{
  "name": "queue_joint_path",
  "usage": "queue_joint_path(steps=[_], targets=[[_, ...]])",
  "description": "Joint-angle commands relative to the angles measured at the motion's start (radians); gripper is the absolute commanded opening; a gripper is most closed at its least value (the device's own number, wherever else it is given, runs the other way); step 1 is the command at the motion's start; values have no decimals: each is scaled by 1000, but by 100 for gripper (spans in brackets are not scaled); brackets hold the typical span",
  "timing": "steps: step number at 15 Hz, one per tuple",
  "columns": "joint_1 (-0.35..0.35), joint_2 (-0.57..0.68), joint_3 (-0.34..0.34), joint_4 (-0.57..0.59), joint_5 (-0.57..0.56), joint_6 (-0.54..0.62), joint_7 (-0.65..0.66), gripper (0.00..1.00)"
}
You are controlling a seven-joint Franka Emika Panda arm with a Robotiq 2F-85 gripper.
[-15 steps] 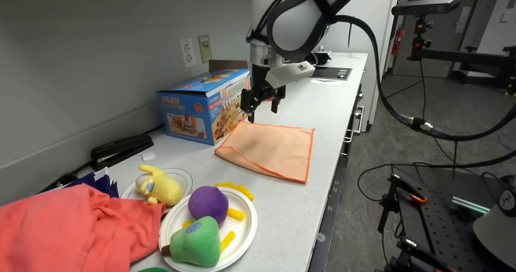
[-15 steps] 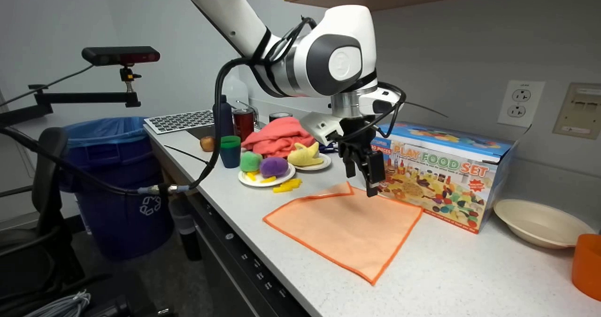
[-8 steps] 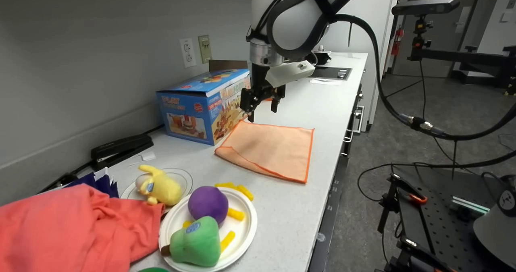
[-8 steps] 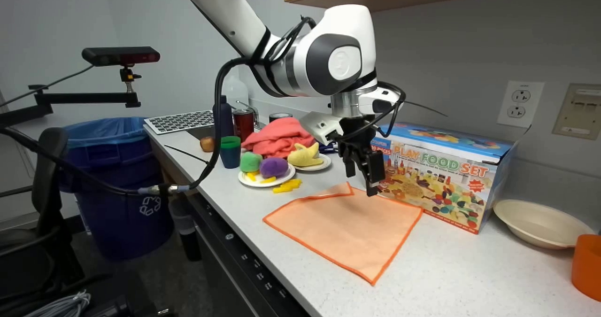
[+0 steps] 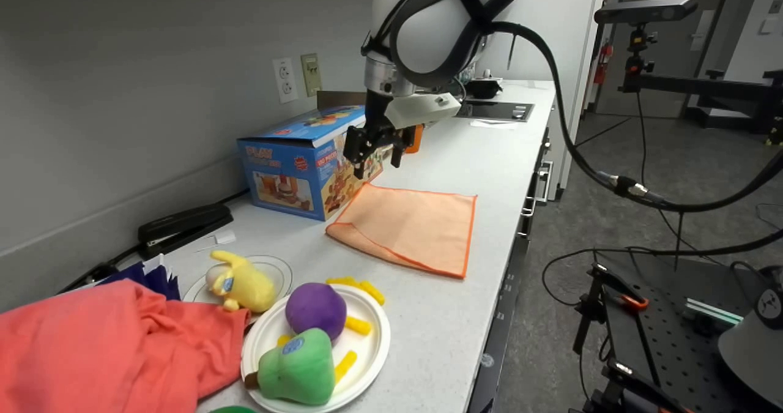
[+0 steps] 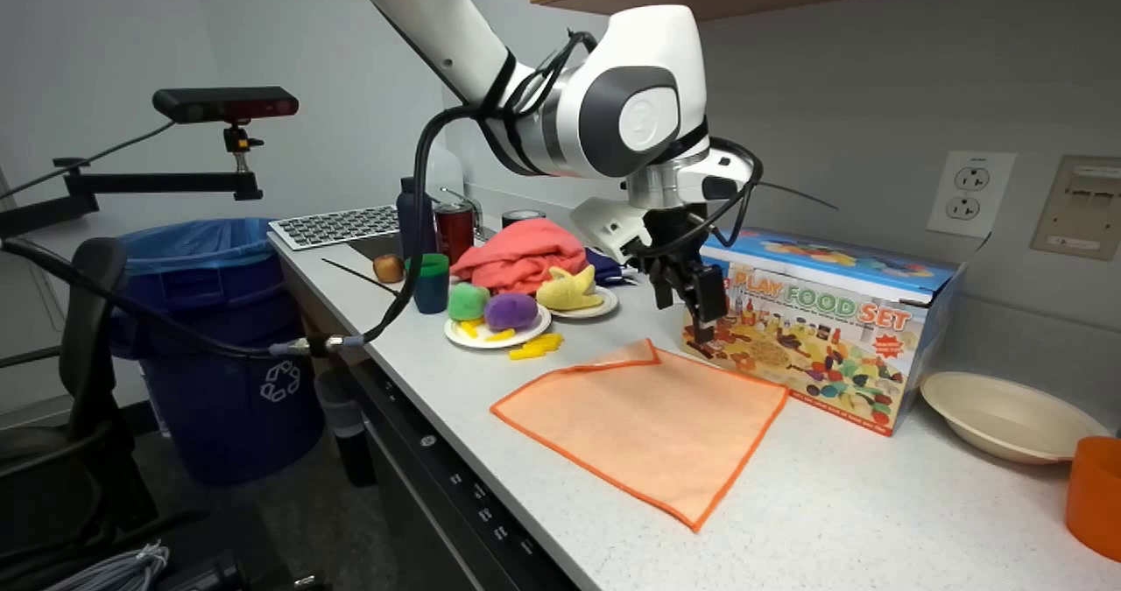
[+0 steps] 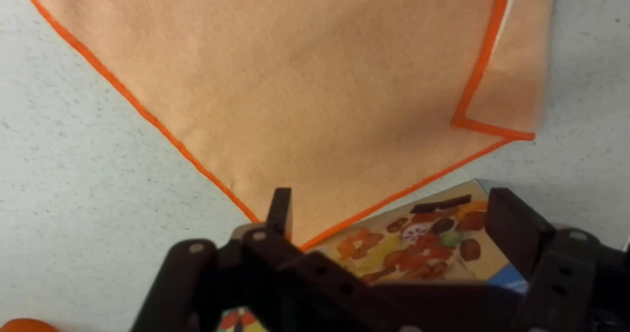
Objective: Unfold the cloth
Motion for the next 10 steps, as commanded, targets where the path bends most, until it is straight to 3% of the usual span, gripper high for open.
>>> queue_joint_path(steps=[1, 5, 10], targets=[[-4, 114, 48, 153, 151, -26, -113, 100], [-26, 211, 109, 269, 289, -136, -269, 100], [-11, 292, 91, 377, 239, -302, -323, 100]])
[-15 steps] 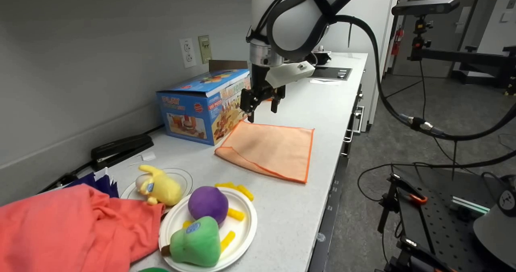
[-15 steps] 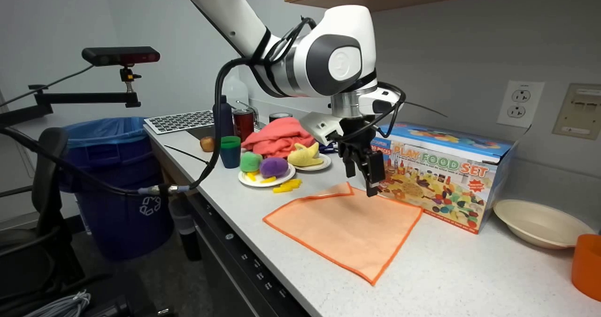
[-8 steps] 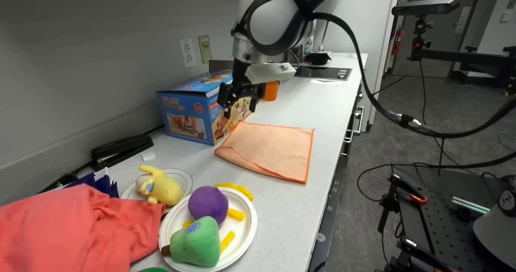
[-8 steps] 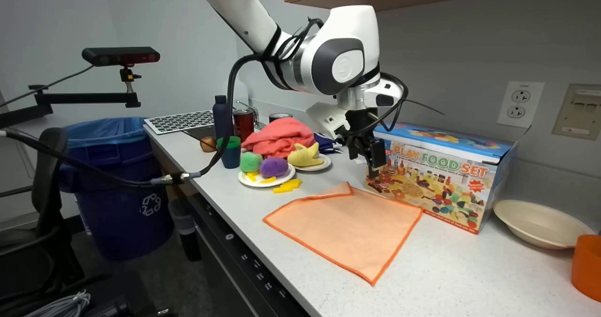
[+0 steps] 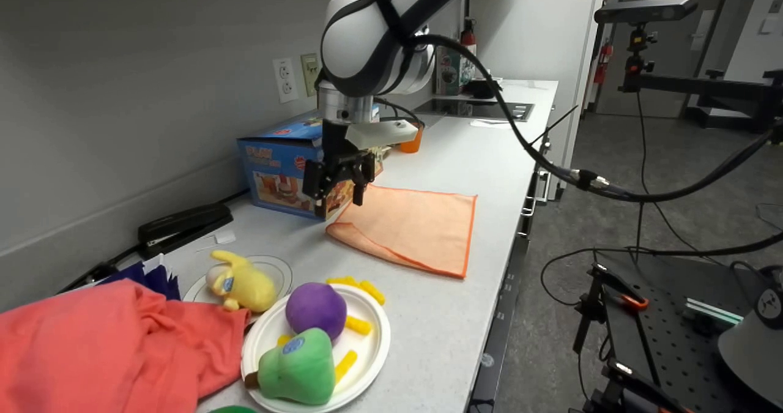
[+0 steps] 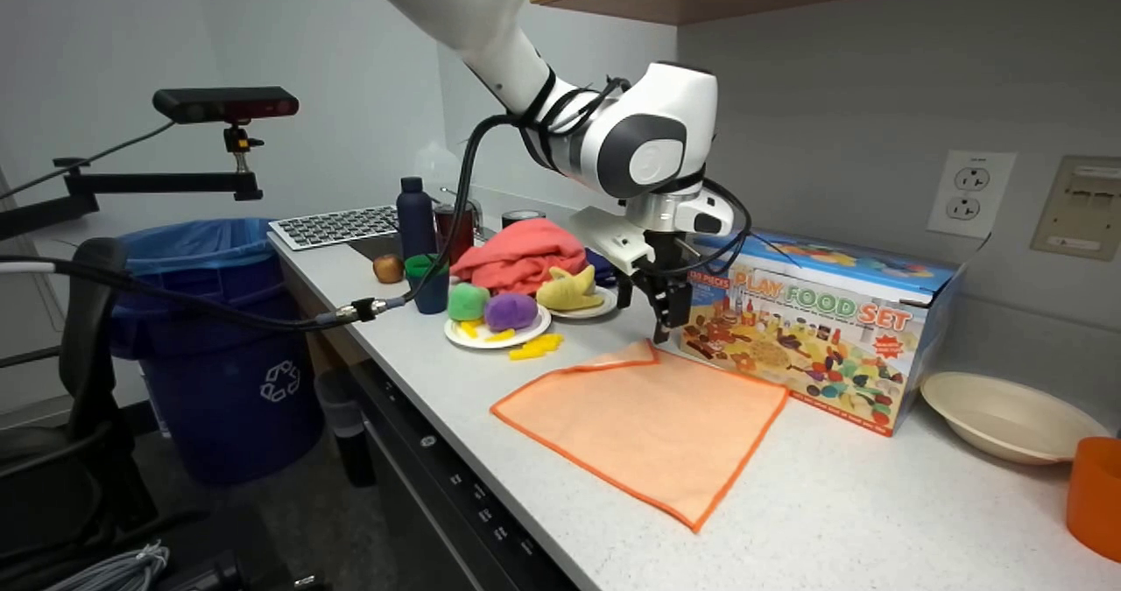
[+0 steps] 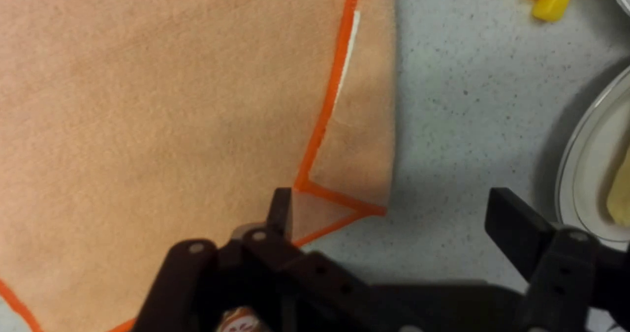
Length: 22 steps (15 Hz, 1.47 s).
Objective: Unfold the cloth
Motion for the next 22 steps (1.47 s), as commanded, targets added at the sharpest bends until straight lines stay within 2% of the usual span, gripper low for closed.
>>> queue_joint_path(steps=[1, 2, 3, 12, 13, 22], targets=[[-7, 68, -3, 113, -16, -112, -55, 100], [-8, 77, -2, 125, -11, -121, -58, 75], [-9, 85, 0, 135, -7, -130, -69, 74], [0, 112, -5, 154, -38, -137, -109, 5], [2, 111, -6, 154, -45, -136, -112, 0], [28, 85, -2, 178, -172, -183, -210, 0]])
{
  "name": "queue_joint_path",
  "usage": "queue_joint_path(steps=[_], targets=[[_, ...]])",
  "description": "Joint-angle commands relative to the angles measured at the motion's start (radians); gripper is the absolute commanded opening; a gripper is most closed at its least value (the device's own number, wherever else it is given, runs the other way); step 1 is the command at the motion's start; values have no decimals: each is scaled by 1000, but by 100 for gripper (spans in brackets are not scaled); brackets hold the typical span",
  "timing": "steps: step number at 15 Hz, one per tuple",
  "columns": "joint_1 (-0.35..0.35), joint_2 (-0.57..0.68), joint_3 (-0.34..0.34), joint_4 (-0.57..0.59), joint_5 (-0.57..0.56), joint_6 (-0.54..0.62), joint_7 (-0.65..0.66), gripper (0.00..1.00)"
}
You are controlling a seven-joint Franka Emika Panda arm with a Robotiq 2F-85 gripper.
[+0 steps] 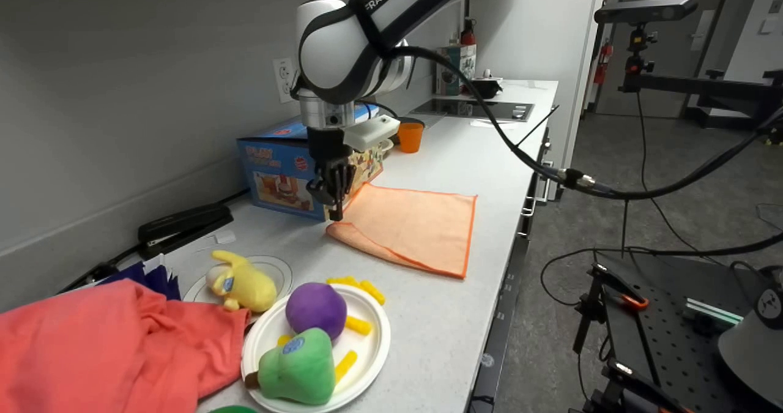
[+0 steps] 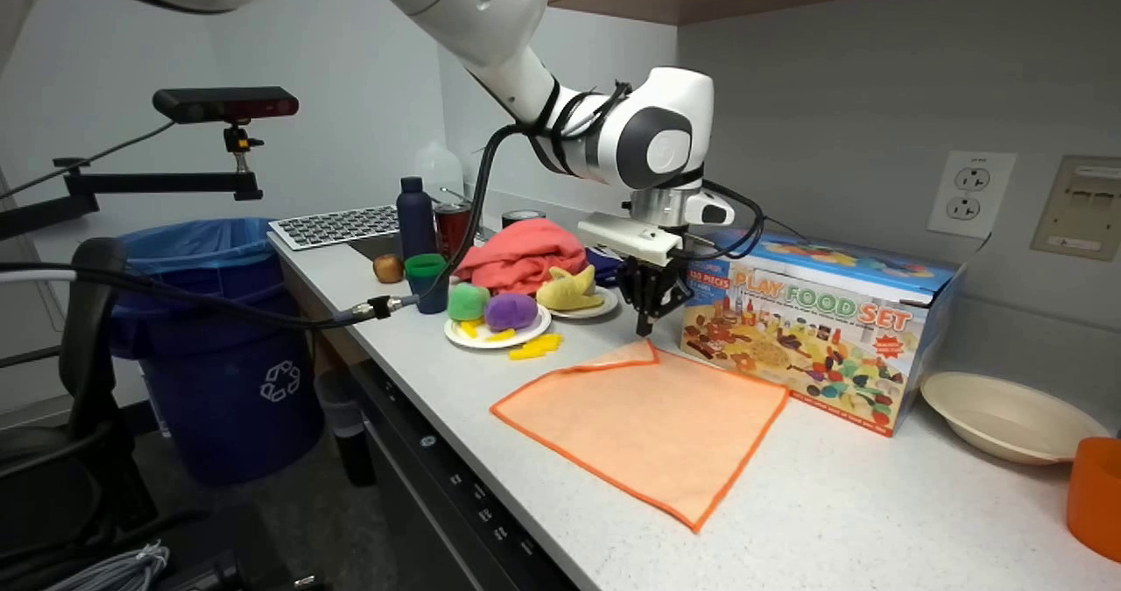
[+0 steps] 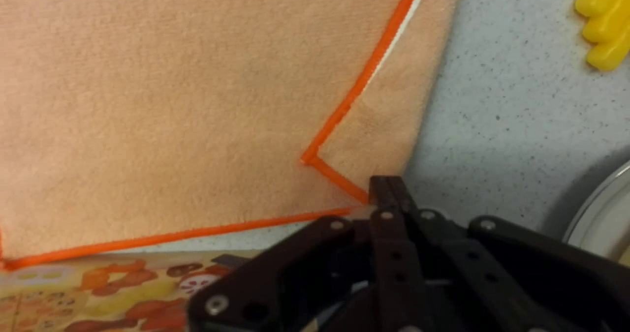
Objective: Unfold the cloth
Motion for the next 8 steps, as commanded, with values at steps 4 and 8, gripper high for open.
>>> queue_joint_path(steps=[4, 8], targets=[[20, -16, -25, -2, -99, -26, -16, 26], [7, -2, -8, 2, -68, -19, -19, 25]])
